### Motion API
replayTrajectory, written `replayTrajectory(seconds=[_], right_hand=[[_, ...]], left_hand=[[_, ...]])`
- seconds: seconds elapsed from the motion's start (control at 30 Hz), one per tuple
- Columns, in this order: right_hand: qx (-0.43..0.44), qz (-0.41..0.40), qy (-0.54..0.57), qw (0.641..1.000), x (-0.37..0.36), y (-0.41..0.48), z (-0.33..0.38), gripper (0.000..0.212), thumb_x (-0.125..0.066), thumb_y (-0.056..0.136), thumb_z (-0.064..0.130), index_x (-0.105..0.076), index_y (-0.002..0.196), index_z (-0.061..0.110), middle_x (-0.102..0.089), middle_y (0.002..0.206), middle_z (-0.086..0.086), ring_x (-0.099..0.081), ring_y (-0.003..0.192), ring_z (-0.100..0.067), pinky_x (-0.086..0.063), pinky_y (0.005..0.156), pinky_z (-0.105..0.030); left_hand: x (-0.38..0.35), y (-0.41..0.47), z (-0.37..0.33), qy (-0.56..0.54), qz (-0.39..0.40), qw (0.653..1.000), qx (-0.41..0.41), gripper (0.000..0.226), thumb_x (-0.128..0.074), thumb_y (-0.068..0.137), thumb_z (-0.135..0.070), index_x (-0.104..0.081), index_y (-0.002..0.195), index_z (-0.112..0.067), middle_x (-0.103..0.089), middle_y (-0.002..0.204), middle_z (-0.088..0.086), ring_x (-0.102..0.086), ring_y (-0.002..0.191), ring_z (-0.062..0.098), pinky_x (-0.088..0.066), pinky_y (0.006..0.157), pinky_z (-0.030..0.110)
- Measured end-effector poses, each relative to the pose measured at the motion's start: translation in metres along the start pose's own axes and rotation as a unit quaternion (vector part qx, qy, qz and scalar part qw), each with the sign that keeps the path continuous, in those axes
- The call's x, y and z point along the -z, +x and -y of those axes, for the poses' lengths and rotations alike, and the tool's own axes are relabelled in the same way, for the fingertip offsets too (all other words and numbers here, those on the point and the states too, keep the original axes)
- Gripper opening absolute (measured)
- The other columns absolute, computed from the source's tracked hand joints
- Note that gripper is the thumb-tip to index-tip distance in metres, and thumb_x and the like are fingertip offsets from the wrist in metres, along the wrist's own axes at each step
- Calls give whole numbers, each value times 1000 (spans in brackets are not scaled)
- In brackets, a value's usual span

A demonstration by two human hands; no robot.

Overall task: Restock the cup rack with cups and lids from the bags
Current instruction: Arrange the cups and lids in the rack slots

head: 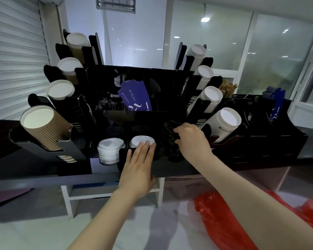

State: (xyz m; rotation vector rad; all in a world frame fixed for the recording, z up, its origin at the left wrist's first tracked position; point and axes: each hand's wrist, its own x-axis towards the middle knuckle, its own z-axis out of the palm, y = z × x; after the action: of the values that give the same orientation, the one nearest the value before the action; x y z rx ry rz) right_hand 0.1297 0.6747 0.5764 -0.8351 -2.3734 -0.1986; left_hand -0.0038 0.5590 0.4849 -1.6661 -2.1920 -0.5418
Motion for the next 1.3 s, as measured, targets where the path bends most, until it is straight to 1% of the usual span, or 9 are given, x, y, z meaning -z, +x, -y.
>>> replayTrajectory(seconds=[0.27, 0.37, 0.43, 0.5, 0.53, 0.67, 0.87, 1.13, 1.3], right_hand=[[33, -114, 78, 990, 11, -15, 0, 38, -70, 83, 5, -64, 120, 5, -65, 110, -11, -58, 107, -29, -45, 91, -30], [-6, -121, 174, 977, 18, -25, 1, 37, -72, 83, 11, -65, 119, 9, -65, 112, -4, -59, 107, -21, -41, 92, -23], [-22, -110, 220, 969, 21, -33, 1, 38, -73, 82, 15, -66, 119, 14, -65, 113, 1, -59, 104, -15, -44, 92, -22], [-36, -96, 257, 961, 25, -43, 0, 39, -75, 81, 17, -66, 119, 17, -65, 112, 5, -60, 99, -11, -47, 90, -20], [-42, -85, 277, 956, 27, -49, -1, 39, -75, 80, 18, -67, 118, 19, -65, 111, 7, -60, 97, -8, -47, 88, -16], [-54, -40, 335, 940, 32, -81, -19, 39, -77, 78, 19, -68, 115, 25, -64, 106, 16, -59, 95, 2, -44, 84, -5], [-111, -14, 365, 924, 53, -127, -100, 39, -81, 73, 12, -71, 107, 27, -66, 95, 21, -65, 86, 6, -49, 82, -9], [-167, -25, 313, 935, 97, -166, -241, 38, -82, 72, 14, -70, 102, 35, -65, 90, 24, -65, 82, 6, -49, 77, -7], [-181, -51, 307, 933, 107, -174, -319, 38, -80, 72, 11, -69, 95, 40, -61, 81, 30, -59, 77, 19, -38, 67, 4]], left_hand=[[14, 8, -1, -76, 44, 996, 27, 81, -49, 90, -14, 3, 151, -21, 6, 160, -2, 12, 145, 15, 10, 115, 38], [29, 7, -6, -226, 6, 971, 79, 65, -44, 92, -4, -20, 151, -18, -23, 156, 4, -18, 143, 13, -14, 116, 30], [37, -2, -14, -305, -62, 942, 125, 54, -47, 95, -12, -34, 147, -22, -53, 129, -13, -45, 111, -13, -36, 90, 10], [41, -11, -27, -360, -106, 914, 151, 47, -50, 95, -17, -44, 141, -24, -55, 99, -30, -48, 83, -23, -37, 73, 0], [42, -15, -34, -379, -122, 904, 154, 46, -51, 94, -17, -47, 139, -25, -55, 100, -32, -48, 83, -24, -37, 73, -2], [44, -27, -64, -379, -168, 901, 129, 50, -51, 93, -14, -43, 140, -29, -45, 130, -29, -34, 110, -30, -25, 85, -7], [22, -24, -131, -333, -183, 923, 64, 46, -52, 89, 4, -57, 129, -19, -51, 131, -9, -43, 124, 0, -30, 99, 5], [-27, 19, -258, -345, -123, 930, -7, 47, -45, 86, -15, -54, 131, -23, -48, 133, -16, -39, 129, 0, -30, 105, 12], [-58, 48, -310, -318, -130, 939, -17, 44, -51, 90, -6, -53, 133, -18, -43, 134, -17, -35, 131, -3, -30, 110, 23]])
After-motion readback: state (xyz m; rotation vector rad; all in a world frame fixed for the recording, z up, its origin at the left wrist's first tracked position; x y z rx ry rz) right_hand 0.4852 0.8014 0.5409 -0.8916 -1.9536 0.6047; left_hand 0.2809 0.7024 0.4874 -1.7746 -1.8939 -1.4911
